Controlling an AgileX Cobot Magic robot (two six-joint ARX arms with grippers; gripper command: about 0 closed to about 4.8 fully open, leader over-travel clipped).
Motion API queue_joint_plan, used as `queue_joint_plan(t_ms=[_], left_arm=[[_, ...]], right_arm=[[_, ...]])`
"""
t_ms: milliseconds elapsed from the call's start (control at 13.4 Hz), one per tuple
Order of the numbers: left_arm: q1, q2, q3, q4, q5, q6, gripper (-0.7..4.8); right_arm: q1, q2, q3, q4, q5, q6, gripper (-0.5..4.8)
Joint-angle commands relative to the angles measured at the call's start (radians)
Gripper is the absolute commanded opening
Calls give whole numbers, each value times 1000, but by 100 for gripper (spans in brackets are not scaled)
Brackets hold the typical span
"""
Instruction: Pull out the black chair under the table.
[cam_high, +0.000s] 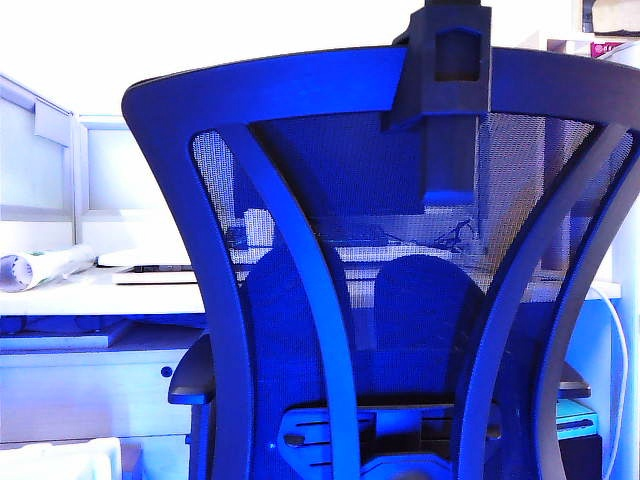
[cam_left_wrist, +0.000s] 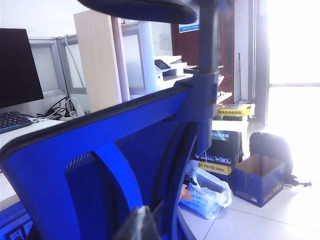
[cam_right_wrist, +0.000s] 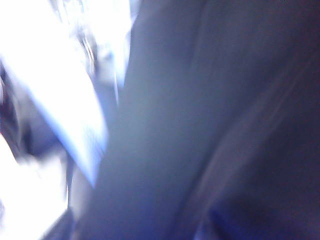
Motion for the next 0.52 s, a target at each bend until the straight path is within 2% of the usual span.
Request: queue_joint_plan(t_ms=[74,298,447,521], left_arm=[[1,0,0,10,7,-5,-5],[1,0,0,10,6,-4,-5],[1,0,0,10,7,-5,-5],[1,0,0,10,6,-4,-5]], right_arm=[[-2,-23,9,-4,10,29,427],[-3,-59,9,-52,66,25,436],[-3,-105,9,-111,173,16,436],[-4,-148,9,-158,269,-31,436]])
